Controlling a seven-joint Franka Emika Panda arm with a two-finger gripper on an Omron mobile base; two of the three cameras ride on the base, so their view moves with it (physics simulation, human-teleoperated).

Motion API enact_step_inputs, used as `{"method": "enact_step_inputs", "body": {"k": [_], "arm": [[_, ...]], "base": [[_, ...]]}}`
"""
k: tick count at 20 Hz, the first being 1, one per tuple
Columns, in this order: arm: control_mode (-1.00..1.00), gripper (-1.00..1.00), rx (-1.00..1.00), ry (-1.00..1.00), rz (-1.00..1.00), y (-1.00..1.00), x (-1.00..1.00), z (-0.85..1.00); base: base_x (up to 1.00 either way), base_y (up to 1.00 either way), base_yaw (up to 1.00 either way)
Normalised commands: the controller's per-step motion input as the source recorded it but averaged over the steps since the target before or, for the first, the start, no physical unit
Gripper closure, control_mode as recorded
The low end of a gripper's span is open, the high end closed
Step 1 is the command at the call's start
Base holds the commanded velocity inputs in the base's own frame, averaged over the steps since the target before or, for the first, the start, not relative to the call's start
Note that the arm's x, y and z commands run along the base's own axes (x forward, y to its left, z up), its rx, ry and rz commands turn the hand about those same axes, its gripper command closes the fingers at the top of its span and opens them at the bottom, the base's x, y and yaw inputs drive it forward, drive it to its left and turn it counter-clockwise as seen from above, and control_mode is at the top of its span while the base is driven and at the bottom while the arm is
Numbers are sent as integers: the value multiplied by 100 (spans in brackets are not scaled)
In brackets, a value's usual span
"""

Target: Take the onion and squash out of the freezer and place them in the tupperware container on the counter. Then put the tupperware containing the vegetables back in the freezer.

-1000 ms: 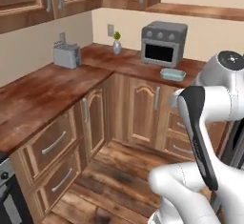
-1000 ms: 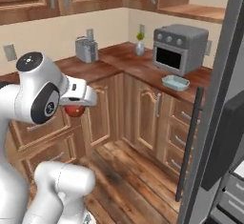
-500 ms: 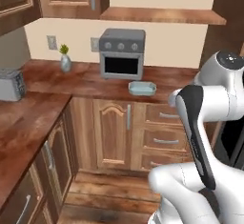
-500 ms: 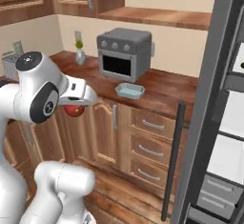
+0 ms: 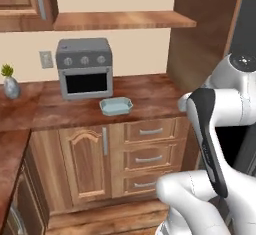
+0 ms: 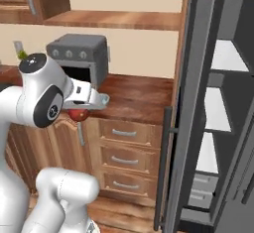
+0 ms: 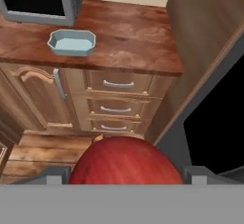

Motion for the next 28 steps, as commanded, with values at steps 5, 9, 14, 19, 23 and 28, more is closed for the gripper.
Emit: {"method": "enact_step_inputs", "body": {"k": [5,9,14,19,23,28], "arm": [[100,100,0,0,0,0,0,0],[100,100,0,0,0,0,0,0],[100,100,0,0,0,0,0,0],[100,100,0,0,0,0,0,0],[-100,100,1,27,0,17,52,-66],[-100,100,7,16,2,6,37,-100]], "base": [[34,62,-42],[58,73,-35],[96,59,-15],[99,44,0],[0,0,0],[0,0,0]]}}
